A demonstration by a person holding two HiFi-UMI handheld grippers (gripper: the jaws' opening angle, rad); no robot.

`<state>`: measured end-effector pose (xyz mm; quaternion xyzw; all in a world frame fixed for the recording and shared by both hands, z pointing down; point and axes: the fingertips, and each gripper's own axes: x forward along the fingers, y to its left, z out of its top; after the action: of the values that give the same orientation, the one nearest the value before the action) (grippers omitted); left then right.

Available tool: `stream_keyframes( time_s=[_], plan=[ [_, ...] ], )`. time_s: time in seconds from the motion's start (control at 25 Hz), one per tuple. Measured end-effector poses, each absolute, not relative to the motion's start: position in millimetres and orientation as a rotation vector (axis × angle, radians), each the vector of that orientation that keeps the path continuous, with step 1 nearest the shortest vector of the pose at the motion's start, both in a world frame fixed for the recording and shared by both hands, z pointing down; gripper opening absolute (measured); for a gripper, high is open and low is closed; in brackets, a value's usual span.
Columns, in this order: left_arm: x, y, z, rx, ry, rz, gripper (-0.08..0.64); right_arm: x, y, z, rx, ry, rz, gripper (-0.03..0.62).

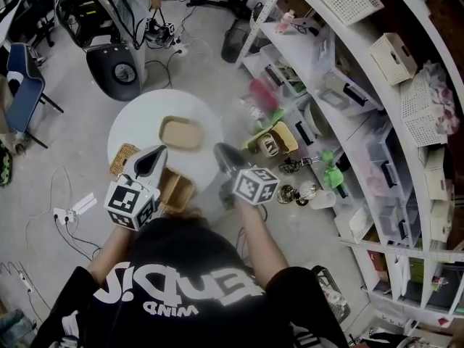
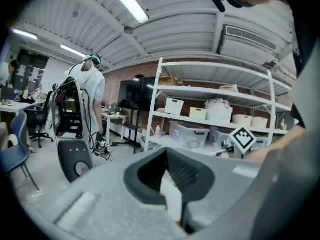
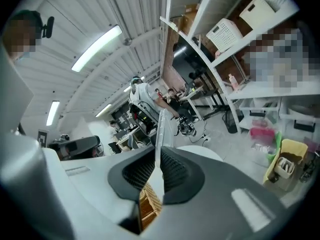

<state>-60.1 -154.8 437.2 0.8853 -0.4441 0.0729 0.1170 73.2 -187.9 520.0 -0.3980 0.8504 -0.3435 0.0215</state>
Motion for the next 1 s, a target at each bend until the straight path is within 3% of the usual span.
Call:
stream_keyframes(
  time_s=[0.48,1.0],
  plan=[
    [-46,-154,409,2.649,-1.272,0.151,0.002,113,-143,433,-1.485,2.65,-0.656,0.032],
    [-46,-143,405,2.645,-1.283,0.131,0.002,140,-99,411,-1.719,2.558,-0.368,0.032]
  ],
)
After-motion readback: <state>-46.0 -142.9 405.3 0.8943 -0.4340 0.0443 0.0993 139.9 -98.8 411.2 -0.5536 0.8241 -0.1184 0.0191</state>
